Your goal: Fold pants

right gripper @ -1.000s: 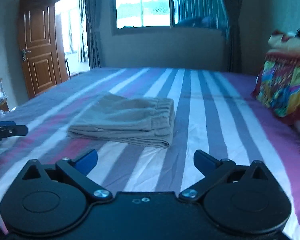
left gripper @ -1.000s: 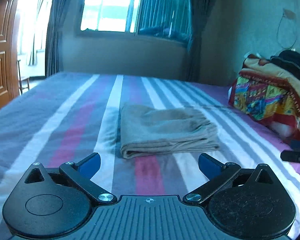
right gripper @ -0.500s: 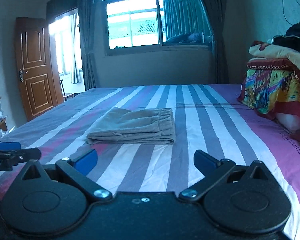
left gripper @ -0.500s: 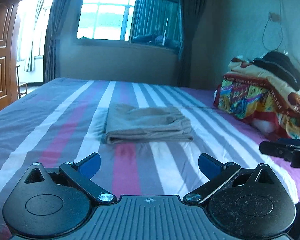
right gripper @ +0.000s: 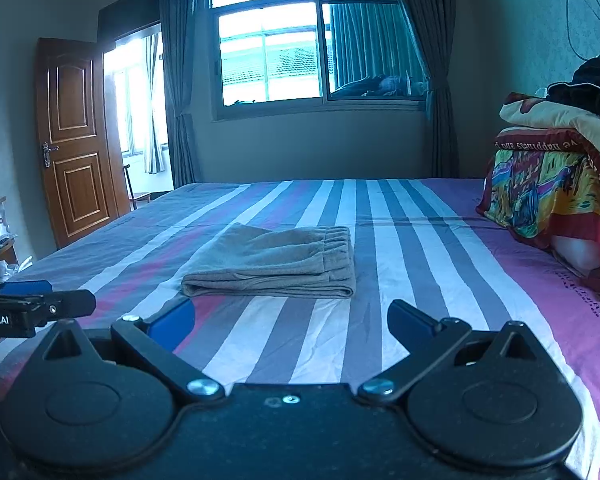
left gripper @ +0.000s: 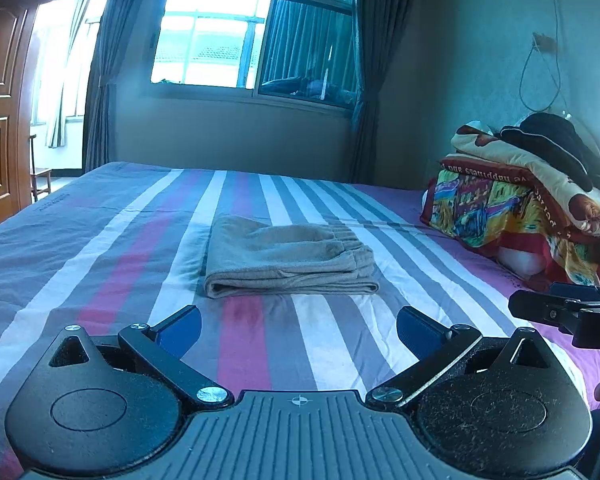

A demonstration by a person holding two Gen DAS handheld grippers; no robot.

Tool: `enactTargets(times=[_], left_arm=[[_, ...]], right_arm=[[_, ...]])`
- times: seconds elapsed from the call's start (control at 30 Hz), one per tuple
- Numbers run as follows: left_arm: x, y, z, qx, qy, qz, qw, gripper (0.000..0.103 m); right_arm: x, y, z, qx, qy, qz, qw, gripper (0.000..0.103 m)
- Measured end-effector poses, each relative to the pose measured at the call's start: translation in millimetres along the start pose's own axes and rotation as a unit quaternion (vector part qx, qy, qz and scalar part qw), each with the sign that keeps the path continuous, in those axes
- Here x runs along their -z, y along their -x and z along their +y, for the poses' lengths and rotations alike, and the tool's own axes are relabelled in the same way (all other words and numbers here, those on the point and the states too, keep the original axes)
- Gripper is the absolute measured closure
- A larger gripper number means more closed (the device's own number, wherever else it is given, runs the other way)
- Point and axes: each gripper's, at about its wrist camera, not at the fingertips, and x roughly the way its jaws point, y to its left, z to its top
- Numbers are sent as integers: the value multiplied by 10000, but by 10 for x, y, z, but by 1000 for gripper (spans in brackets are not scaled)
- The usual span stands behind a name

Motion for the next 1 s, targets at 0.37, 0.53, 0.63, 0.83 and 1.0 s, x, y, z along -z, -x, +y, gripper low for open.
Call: enactTargets(times=[0.37, 0.53, 0.63, 0.83, 1.0], left_arm=[[-8, 4, 15, 23, 5, -13, 10000, 0], [-9, 6, 13, 38, -16, 7, 10000, 0], [-13, 6, 15, 63, -17, -4, 10000, 0], [-9, 4, 16, 74, -25, -11, 10000, 0], [-2, 13, 15, 90, -21, -12, 10000, 0]], right_arm=[[6, -3, -12, -17, -41, 10, 10000, 0], [-12, 17, -6, -39, -83, -4, 10000, 0], [-27, 35, 4, -40, -69, -29, 10000, 0], [-15, 40, 14, -34, -49, -6, 10000, 0], [-12, 36, 18, -43, -56, -5, 10000, 0]])
